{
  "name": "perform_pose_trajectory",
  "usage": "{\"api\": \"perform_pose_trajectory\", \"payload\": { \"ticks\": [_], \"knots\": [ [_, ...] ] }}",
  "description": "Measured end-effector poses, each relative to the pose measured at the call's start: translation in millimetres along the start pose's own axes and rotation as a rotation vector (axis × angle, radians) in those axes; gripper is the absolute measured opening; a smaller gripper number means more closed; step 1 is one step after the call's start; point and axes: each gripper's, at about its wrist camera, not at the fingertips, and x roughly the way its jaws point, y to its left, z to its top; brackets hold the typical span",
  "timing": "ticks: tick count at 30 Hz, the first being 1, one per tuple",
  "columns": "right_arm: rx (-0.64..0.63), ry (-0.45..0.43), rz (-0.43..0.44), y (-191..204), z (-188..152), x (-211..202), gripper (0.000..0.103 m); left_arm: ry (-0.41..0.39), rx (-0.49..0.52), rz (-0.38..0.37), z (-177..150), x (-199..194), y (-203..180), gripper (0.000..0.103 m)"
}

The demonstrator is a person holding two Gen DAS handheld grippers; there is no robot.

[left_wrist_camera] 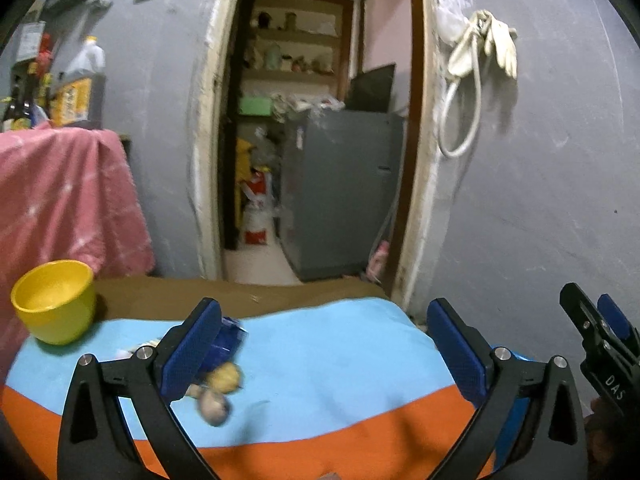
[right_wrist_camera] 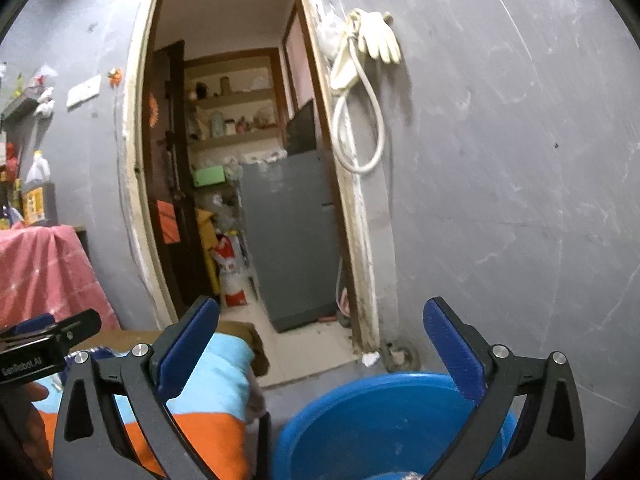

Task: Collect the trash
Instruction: 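Bring both open tools back over the blue snack bag on the blanket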

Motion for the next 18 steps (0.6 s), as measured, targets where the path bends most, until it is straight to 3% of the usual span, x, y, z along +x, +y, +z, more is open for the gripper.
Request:
{"api": "perform_pose_trajectory", "payload": {
  "ticks": [8, 18],
  "knots": [
    [-0.002, -0.116, 0.095, 38.6, 6.1, -15.3, 0.103, -0.081, -0.011, 0.082, 9.3, -27.8, 40.9, 0.101],
    [-0.050, -0.146, 0.193, 90.8, 2.9, -17.4, 0.103, -0.126, -0.028, 0.205, 3.3, -58.1, 87.9, 0.101]
  ]
}}
